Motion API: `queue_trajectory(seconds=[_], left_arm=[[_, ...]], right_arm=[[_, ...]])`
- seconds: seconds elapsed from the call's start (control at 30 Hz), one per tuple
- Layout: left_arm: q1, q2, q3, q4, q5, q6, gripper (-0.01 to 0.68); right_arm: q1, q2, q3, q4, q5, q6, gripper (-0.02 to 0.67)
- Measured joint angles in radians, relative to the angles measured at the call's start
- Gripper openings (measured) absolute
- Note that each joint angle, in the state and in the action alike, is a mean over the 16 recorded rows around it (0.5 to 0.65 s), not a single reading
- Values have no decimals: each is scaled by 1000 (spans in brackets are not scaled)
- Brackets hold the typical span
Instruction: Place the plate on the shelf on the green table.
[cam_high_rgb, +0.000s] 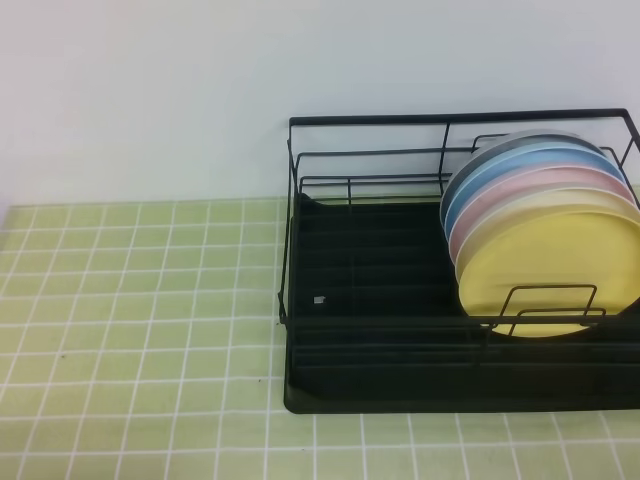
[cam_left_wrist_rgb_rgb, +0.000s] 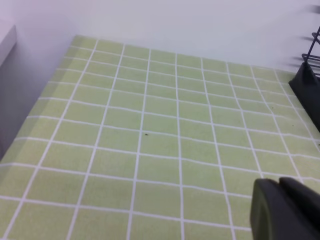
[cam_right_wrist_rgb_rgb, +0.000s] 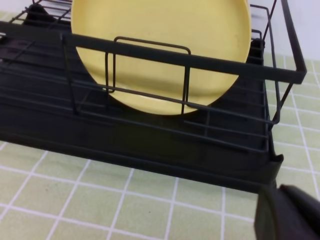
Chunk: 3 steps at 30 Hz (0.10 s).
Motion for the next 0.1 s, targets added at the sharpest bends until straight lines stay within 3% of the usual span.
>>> queue_trajectory(seconds=[0.1], left_arm=[[0,0,0,0,0,0,-2]], right_arm=[[0,0,0,0,0,0,-4]])
